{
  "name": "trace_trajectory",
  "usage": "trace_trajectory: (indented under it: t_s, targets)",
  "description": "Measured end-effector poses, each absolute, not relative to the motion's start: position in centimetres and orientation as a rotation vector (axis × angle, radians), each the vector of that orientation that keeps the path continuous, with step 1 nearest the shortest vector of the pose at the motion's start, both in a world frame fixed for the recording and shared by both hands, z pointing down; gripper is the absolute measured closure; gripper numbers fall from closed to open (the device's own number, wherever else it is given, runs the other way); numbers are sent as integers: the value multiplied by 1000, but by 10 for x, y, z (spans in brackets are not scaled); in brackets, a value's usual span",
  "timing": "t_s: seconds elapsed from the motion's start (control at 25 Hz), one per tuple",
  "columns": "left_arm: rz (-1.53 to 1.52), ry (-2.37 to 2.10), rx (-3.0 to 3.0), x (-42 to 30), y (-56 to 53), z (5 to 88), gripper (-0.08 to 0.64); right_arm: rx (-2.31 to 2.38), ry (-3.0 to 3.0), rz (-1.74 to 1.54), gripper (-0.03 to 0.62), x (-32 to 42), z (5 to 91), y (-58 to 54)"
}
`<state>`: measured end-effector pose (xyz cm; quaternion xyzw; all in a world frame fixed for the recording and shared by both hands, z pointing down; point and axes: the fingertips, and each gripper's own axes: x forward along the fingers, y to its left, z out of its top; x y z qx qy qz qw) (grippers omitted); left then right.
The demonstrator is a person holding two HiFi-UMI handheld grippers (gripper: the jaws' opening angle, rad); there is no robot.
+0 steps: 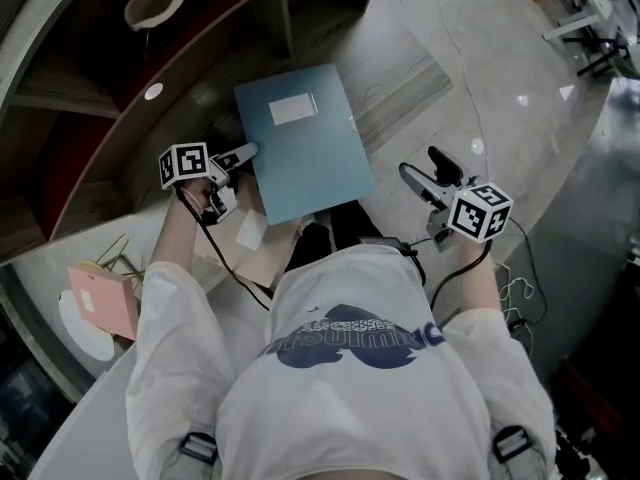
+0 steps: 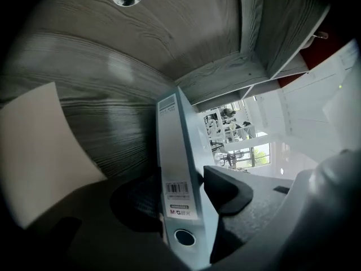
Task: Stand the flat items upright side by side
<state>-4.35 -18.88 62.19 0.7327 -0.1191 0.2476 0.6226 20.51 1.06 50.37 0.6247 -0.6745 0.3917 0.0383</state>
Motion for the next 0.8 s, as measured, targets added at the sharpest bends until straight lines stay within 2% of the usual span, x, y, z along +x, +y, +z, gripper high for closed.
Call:
trace_trajectory:
  t_s: [0.44, 0.8]
  targets:
    - [584, -203, 1626, -32, -186, 625, 354, 1612, -2294, 1731, 221, 210, 547, -20]
    - [572, -174, 1607, -30, -188, 626, 359, 969, -2394, 2255, 215, 176, 596, -18]
